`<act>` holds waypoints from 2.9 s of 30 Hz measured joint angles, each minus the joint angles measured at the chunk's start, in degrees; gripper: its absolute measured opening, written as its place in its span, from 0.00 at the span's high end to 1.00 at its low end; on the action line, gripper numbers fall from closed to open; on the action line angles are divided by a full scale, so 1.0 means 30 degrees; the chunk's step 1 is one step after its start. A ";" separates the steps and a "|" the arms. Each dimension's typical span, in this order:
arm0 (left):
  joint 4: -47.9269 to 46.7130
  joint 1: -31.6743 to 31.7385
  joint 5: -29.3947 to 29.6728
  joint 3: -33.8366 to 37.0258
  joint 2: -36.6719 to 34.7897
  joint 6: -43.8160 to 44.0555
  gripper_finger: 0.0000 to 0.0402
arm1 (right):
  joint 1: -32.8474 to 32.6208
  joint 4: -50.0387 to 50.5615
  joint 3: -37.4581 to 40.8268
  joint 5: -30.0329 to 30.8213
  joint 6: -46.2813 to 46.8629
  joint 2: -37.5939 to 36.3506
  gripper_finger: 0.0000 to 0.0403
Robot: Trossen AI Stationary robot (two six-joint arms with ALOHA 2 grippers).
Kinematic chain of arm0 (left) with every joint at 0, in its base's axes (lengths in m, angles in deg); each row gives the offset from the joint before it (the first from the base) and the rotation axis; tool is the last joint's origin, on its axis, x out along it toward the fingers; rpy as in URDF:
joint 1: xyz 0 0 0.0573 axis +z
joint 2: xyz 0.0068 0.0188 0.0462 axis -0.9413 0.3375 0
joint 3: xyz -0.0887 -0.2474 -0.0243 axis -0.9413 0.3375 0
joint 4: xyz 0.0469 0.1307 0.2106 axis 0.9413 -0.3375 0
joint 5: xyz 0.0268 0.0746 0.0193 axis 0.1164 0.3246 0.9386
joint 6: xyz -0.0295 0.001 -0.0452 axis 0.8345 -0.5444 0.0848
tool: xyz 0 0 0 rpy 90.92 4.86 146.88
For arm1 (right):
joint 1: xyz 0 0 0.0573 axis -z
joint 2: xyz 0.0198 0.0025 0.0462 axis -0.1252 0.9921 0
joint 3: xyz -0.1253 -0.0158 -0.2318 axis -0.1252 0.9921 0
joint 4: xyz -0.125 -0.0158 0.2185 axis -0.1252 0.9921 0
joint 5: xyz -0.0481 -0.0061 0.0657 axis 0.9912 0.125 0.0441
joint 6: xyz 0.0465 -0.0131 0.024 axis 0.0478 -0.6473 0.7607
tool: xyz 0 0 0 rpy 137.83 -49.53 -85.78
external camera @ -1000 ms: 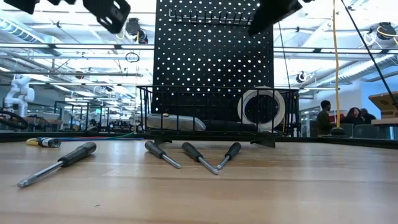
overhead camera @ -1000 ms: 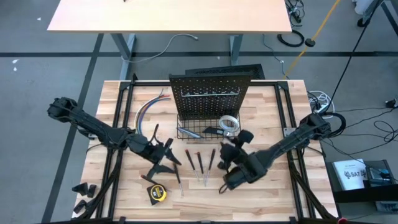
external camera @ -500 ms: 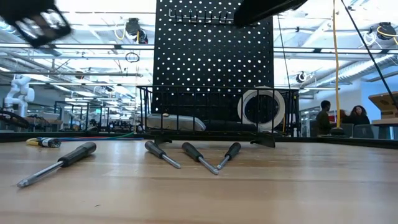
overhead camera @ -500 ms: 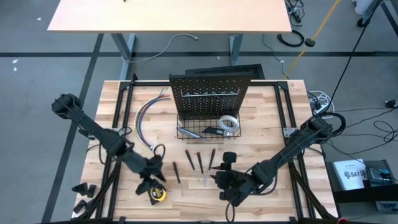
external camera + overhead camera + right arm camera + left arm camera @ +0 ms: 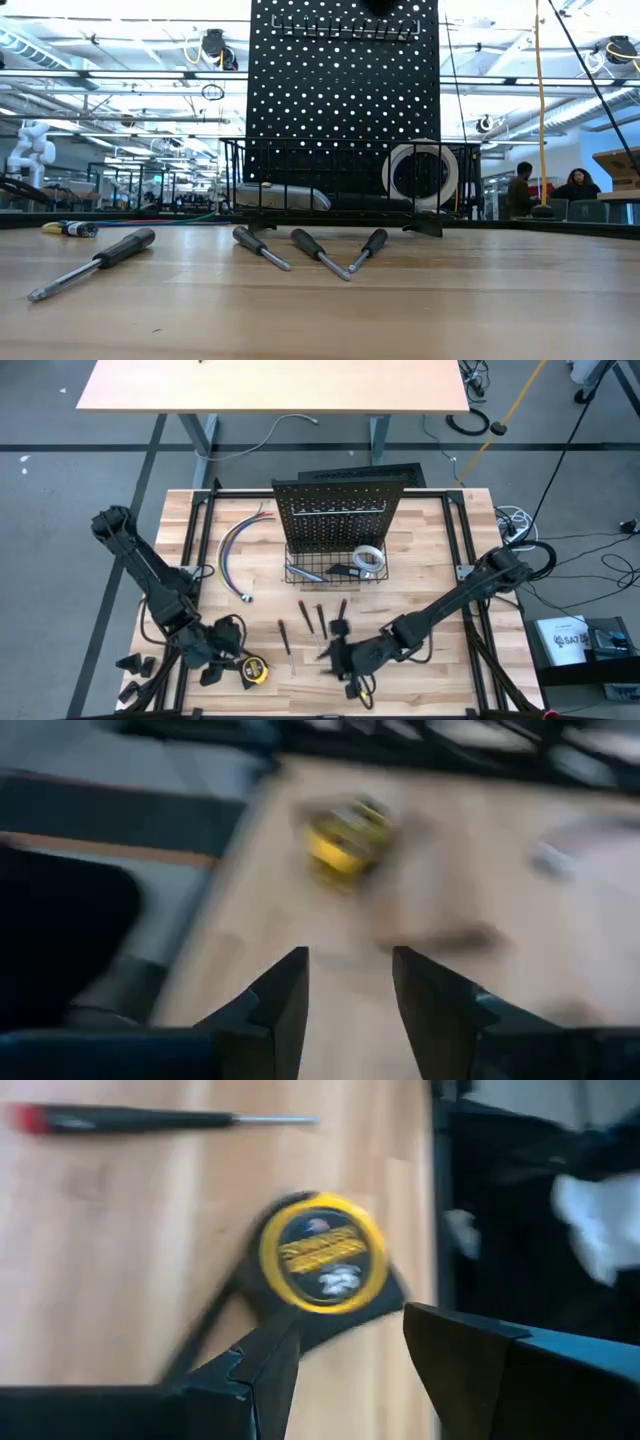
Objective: Hang tools onto peg board
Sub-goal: Hang the tape measure onto the pegboard
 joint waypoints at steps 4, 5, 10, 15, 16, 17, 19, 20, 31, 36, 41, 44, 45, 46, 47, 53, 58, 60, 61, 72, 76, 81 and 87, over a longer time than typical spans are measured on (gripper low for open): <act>-0.1491 0.0256 0.2253 0.0000 0.0014 0.1613 0.53 | 0.0888 -0.5370 -0.0006 -0.4358 -0.1281 0.1891 0.69; -0.1698 0.0359 0.2266 0.0007 0.0036 0.1966 0.53 | 0.1182 -0.6630 -0.0011 -0.5551 -0.1269 0.2412 0.71; -0.1688 0.0414 0.2000 0.0015 0.0323 0.2831 0.60 | 0.2497 -1.0946 -0.0068 -0.8903 -0.0482 0.4984 0.86; -0.1725 0.0428 0.1801 0.0022 0.1203 0.2875 0.82 | 0.3300 -1.0387 -0.1376 -0.9476 -0.0858 0.6734 0.98; -0.1713 0.0426 0.1746 0.0022 0.1421 0.2875 0.88 | 0.3348 -1.0142 -0.1918 -0.9608 -0.0945 0.7063 0.98; -0.1721 0.0427 0.1726 0.0022 0.1620 0.2883 0.94 | 0.3367 -0.9756 -0.2558 -0.9694 -0.1135 0.7363 0.99; -0.1684 0.0428 0.1561 0.0022 0.2079 0.2897 0.98 | 0.3321 -0.8370 -0.4062 -0.9855 -0.2128 0.8007 1.00; -0.1685 0.0446 0.1394 0.0022 0.2297 0.2897 0.97 | 0.3288 -0.7473 -0.4937 -0.9825 -0.2714 0.8393 1.00; -0.1067 0.0960 0.0316 0.0022 0.4303 0.3880 0.99 | 0.3244 0.0852 -1.4088 -0.9180 -0.4993 1.2623 1.00; -0.0555 0.0946 0.0233 0.0022 0.4437 0.3887 0.99 | 0.2994 0.1180 -1.5179 -0.9279 -0.5050 1.3459 1.00; -0.0540 0.0958 0.0230 0.0022 0.4437 0.3886 0.99 | 0.2951 0.1004 -1.5187 -0.8922 -0.4909 1.3687 1.00; -0.0162 0.0960 0.0231 0.0023 0.4437 0.3888 0.99 | 0.2975 0.1269 -1.5202 -0.7811 -0.4982 1.3680 1.00; 0.0155 0.0960 0.0233 0.0022 0.4437 0.3886 0.99 | 0.2998 0.1398 -1.5202 -0.7716 -0.4982 1.3680 1.00; 0.0398 0.0962 0.0240 0.0024 0.4437 0.3875 0.99 | 0.3024 0.1470 -1.5194 -0.7687 -0.4982 1.3687 1.00; 0.0649 0.0967 0.0240 0.0029 0.4437 0.3875 0.99 | 0.3036 0.1512 -1.5194 -0.7655 -0.4982 1.3687 1.00; 0.1485 0.0960 0.0246 0.0036 0.4430 0.3868 0.99 | 0.3211 0.2763 -1.5187 -0.7221 -0.4921 1.3680 1.00; 0.0975 0.0982 0.0994 0.0051 0.4415 0.3719 0.99 | 0.3106 0.3611 -1.5223 -0.3632 -0.4920 1.3606 1.00; 0.0620 0.0982 0.1536 0.0051 0.4408 0.3685 0.99 | 0.3163 0.3716 -1.5223 -0.3188 -0.4909 1.3600 1.00; 0.0545 0.0982 0.1691 0.0056 0.4401 0.3659 0.99 | 0.3191 0.3733 -1.5216 -0.3042 -0.4902 1.3600 1.00; 0.0059 0.1889 0.3947 -0.0030 0.3721 0.0836 0.99 | 0.3658 1.1352 -1.5129 0.1147 -0.4805 1.0753 1.00; 0.0016 0.2261 0.4905 -0.0012 0.2515 -0.0847 0.99 | 0.3694 1.4320 -1.5262 0.0682 -0.3967 0.9518 1.00; 0.0166 0.2052 0.4995 -0.0015 0.1321 -0.1240 0.99 | 0.3898 1.7196 -1.5151 0.0471 -0.2497 0.8942 1.00; 0.3665 0.0712 0.5267 0.0000 0.2414 -0.1359 0.99 | 0.2933 1.8014 -1.5158 -0.3824 -0.1505 0.8915 1.00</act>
